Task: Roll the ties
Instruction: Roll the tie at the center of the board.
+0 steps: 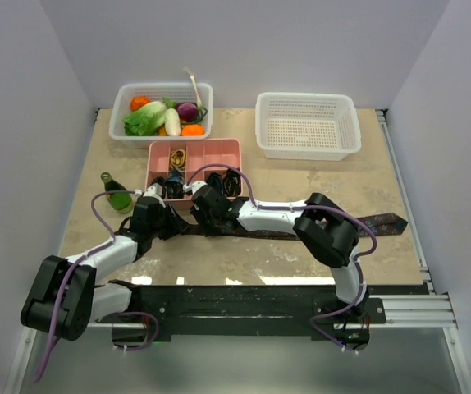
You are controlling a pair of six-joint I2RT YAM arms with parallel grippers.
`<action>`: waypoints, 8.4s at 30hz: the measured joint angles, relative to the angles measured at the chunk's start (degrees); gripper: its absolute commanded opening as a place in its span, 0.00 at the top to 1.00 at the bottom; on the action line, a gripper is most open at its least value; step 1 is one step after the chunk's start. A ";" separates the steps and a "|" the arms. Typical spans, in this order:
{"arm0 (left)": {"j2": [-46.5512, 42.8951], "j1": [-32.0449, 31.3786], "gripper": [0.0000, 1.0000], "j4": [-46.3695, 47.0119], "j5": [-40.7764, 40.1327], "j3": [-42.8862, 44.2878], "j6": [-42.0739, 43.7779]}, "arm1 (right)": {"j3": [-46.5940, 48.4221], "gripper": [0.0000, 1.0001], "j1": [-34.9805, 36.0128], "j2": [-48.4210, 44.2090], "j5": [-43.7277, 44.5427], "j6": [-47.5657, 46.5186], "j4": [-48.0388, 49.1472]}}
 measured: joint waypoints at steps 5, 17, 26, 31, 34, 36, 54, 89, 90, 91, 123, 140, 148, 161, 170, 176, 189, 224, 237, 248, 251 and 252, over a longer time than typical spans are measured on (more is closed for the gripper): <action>-0.46 0.00 0.73 1.31 0.17 -1.03 0.00 | 0.00 0.80 -0.28 0.02 -0.20 -0.02 0.07; -0.76 0.00 1.00 -0.13 0.48 -1.27 0.11 | -0.33 0.80 -0.68 -0.13 -2.67 -0.15 0.83; -2.86 0.00 1.00 -9.22 0.50 1.42 1.99 | -0.90 0.80 -0.68 -1.51 -3.65 -0.59 0.63; -3.74 0.00 1.00 -16.04 -0.28 5.95 4.57 | -0.90 0.80 -0.68 -1.42 -5.18 -0.59 0.98; -4.59 0.00 1.00 -17.38 -0.07 6.88 5.25 | -0.90 0.81 -0.68 -1.01 -5.77 -0.57 1.55; -5.16 0.00 1.00 -18.23 0.09 7.06 5.60 | -0.90 0.81 -0.68 -0.70 -6.58 -0.52 2.03; -9.81 0.00 1.00 -18.05 6.21 7.08 6.01 | -6.62 1.00 -0.74 -0.04 -10.99 6.80 15.56; -6.73 -3.04 1.00 -4.02 12.20 5.35 0.70 | -17.31 1.00 -4.44 -0.24 -12.81 19.43 35.65; -6.69 -3.15 1.00 -3.96 12.07 5.33 0.48 | -17.31 1.00 -4.46 -0.24 -12.96 19.43 35.65; -6.67 -3.21 1.00 -3.93 11.96 5.33 0.37 | -17.31 1.00 -4.48 -0.24 -13.11 19.43 35.63; 1.01 -9.92 1.00 -3.76 1.81 7.93 -0.59 | -15.89 1.00 -4.46 -12.22 0.04 10.14 13.88; 5.73 -11.72 0.52 4.72 1.79 5.95 -4.31 | -16.11 1.00 -4.70 -13.73 1.42 8.17 13.42; 5.73 -11.72 1.00 8.85 3.37 3.80 -6.54 | -16.22 1.00 -4.74 -13.86 0.66 8.13 13.31; 7.21 -11.69 1.00 9.75 2.91 2.99 -7.02 | -16.22 1.00 -4.79 -11.08 -4.68 8.33 17.05; 10.34 -11.65 1.00 12.31 3.39 2.05 -7.89 | -16.70 1.00 -5.11 -7.98 -5.07 8.52 17.99; 8.57 -11.72 0.71 11.28 3.50 1.99 -7.76 | -16.70 1.00 -5.09 -7.43 -5.11 8.70 18.51; -1.44 -8.92 0.40 -2.47 -1.66 5.70 -3.65 | -17.62 1.00 -5.07 -7.30 -5.20 8.87 20.50; -0.72 -2.69 1.00 11.72 7.45 -6.54 -6.47 | -18.36 1.00 -4.98 -7.50 -5.31 9.05 21.81; -3.89 -2.69 1.00 4.92 5.14 -4.37 -3.63 | -18.36 1.00 -4.98 -7.82 -5.29 9.03 21.03; -6.67 -2.84 1.00 -2.10 0.79 0.44 0.24 | -18.36 1.00 -4.92 -7.82 -7.06 9.84 21.77; -7.06 -3.26 1.00 -4.07 -0.81 1.88 1.53 | -18.36 1.00 -4.83 -7.82 -7.23 9.99 21.92; -7.08 -3.48 1.00 -4.85 -1.38 2.32 1.81 | -18.36 1.00 -4.81 -7.82 -7.23 10.01 21.92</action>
